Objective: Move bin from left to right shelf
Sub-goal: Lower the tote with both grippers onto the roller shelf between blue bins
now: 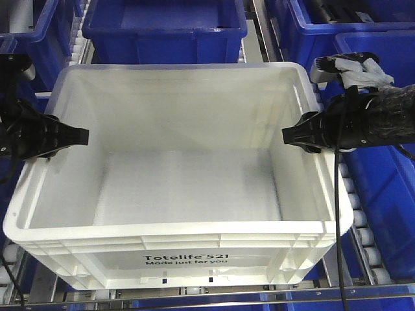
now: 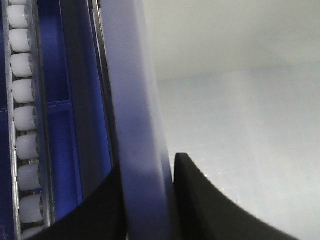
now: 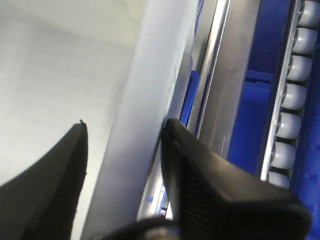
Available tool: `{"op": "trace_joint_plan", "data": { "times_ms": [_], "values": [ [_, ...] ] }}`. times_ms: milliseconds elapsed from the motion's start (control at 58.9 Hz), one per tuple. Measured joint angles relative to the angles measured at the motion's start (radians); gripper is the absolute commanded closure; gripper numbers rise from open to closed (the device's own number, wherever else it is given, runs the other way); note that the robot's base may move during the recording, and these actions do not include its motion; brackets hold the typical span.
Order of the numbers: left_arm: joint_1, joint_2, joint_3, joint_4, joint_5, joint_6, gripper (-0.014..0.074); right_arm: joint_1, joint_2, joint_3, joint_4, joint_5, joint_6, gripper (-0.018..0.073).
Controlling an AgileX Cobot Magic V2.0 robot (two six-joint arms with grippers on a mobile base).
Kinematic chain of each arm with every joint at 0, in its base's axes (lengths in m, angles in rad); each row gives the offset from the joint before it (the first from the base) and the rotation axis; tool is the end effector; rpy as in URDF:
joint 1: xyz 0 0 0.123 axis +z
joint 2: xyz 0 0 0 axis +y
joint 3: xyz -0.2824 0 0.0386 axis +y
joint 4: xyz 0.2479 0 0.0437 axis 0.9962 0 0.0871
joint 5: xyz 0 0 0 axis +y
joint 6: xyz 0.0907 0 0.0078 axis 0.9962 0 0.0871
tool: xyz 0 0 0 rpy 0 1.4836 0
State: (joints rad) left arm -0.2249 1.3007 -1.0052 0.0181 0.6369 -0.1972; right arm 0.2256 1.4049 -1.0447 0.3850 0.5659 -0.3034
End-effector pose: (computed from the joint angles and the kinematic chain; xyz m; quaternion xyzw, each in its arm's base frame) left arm 0.2654 -0.0597 0.3069 0.0178 0.9347 -0.0669 0.3486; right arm 0.2888 0.0851 0.2971 -0.1295 0.9145 0.1398 0.3569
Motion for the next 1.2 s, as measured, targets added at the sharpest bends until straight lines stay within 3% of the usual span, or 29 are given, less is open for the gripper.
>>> {"op": "trace_joint_plan", "data": {
  "times_ms": [831, 1035, 1205],
  "values": [
    [0.000, 0.016, -0.005, -0.003, -0.024, -0.002, 0.0582, -0.003, 0.000, 0.000, 0.000, -0.020, -0.001, 0.0547],
    [0.000, 0.017, -0.005, -0.003, -0.028, -0.003, 0.0512, -0.003, 0.000, 0.000, 0.000, -0.023, -0.002, 0.0442],
    [0.000, 0.019, -0.005, -0.003, -0.032, -0.003, 0.0419, -0.003, 0.000, 0.000, 0.000, -0.030, -0.002, 0.0267]
  ]
}}
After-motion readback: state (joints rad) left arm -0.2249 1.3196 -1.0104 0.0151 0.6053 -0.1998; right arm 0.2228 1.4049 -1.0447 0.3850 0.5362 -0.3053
